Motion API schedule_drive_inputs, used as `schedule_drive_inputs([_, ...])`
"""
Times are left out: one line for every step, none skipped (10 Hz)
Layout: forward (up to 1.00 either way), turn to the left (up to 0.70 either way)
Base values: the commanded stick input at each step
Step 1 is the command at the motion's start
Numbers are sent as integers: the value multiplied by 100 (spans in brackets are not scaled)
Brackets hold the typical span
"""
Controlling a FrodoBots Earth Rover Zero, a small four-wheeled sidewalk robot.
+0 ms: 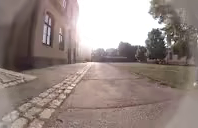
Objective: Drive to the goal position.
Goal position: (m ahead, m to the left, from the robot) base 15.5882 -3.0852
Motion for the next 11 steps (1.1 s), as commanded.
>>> schedule_drive_inputs([44, 2])
schedule_drive_inputs([44, 2])
schedule_drive_inputs([44, 2])
schedule_drive_inputs([44, 2])
schedule_drive_inputs([44, 2])
schedule_drive_inputs([44, 2])
schedule_drive_inputs([44, 2])
schedule_drive_inputs([44, 2])
schedule_drive_inputs([44, 2])
schedule_drive_inputs([44, 2])
schedule_drive_inputs([44, 2])
